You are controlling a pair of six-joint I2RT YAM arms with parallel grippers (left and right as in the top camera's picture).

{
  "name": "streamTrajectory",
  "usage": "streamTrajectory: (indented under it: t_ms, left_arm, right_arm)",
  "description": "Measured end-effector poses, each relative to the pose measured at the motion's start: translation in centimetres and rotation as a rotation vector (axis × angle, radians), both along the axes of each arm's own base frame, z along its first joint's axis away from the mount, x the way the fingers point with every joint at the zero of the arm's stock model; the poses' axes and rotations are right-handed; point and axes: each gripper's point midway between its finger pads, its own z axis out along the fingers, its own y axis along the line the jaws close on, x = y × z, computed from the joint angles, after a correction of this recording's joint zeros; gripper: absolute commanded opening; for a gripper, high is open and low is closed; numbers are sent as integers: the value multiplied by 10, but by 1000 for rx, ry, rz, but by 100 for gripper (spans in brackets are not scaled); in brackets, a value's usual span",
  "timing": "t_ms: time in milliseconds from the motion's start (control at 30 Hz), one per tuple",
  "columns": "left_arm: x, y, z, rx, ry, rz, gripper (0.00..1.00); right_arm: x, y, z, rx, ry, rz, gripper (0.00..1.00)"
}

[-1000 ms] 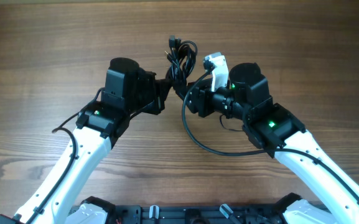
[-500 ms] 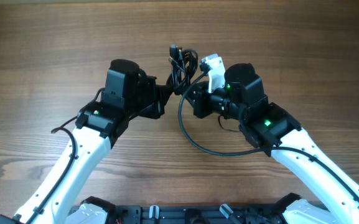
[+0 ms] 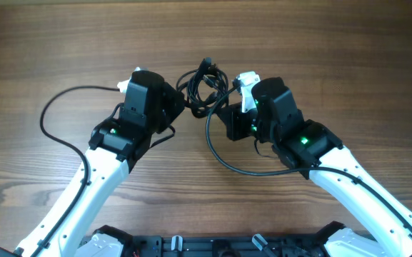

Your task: Untangle cables

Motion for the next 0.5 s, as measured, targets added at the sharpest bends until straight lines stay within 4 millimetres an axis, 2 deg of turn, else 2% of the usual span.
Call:
streamTrajectory:
  t_ms: [367, 400, 500]
  left_arm:
    - [9, 24, -1, 210, -85, -118, 4]
    - [10, 27, -1, 239, -95, -126, 4]
    - [21, 59, 2, 362, -129, -86, 4]
  right_arm:
    - [-1, -27, -18, -103, 74, -139, 4]
    - [-2, -35, -22, -131, 90, -177, 5]
    - [0, -65, -33, -206, 127, -309, 4]
